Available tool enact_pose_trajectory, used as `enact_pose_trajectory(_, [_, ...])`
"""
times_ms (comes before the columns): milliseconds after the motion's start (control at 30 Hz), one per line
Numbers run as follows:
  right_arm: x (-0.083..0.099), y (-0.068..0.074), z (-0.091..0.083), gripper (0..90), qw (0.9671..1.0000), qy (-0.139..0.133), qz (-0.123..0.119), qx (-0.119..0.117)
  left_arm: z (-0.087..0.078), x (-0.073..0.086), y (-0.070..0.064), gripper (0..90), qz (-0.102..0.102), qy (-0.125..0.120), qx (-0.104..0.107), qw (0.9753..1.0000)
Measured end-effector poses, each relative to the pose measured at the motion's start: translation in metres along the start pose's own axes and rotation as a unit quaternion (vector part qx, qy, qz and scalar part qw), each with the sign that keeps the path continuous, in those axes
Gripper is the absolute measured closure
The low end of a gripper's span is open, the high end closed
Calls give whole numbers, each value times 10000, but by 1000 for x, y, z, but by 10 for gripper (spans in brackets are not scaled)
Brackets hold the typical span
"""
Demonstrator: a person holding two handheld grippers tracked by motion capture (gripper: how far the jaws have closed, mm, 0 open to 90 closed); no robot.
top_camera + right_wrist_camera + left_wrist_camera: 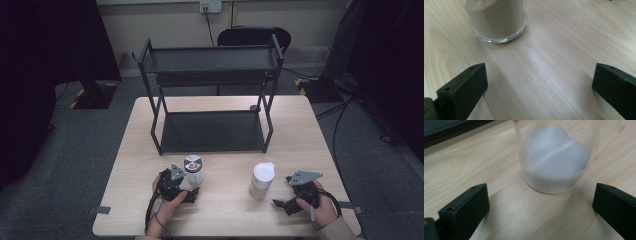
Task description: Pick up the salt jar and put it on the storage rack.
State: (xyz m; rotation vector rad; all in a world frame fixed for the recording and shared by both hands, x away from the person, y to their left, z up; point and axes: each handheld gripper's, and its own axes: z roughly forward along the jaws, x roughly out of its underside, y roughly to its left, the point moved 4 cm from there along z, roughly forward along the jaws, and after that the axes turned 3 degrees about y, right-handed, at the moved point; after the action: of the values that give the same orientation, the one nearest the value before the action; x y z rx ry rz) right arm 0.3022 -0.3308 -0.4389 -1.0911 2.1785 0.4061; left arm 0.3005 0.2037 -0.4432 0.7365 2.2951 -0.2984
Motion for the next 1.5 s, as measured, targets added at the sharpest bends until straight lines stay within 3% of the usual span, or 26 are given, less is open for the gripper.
enact_pose_trajectory(267, [0, 0, 0, 0, 10000, -1, 0, 1, -3, -3, 4, 22, -83, -126, 54, 9999])
enact_pose_trajectory(433, [0, 0, 0, 0, 10000, -2, 0, 1, -3, -10, 4, 21, -243, -278, 140, 9992])
enact_pose_trajectory(533, [0, 0, 0, 0, 10000, -1, 1, 1, -1, -15, 3, 23, -210, -352, 143, 9991])
enact_pose_trajectory(700, [0, 0, 0, 0, 10000, -1, 1, 1, 3, -18, 1, 64, -191, -473, 146, 9986])
enact_pose_trajectory(900, [0, 0, 0, 0, 10000, -2, 1, 1, 8, -17, 4, 175, -250, -604, 236, 9976])
enact_pose_trajectory(1033, [0, 0, 0, 0, 10000, -2, 1, 1, 9, -14, 1, 290, -122, -743, 219, 9969])
enact_pose_trajectory(1233, [0, 0, 0, 0, 10000, -1, 1, 1, 9, -17, -2, 306, -64, -747, 148, 9971])
enact_pose_trajectory(1500, [0, 0, 0, 0, 10000, -2, 1, 1, 0, -29, 7, 309, -187, -813, 356, 9959])
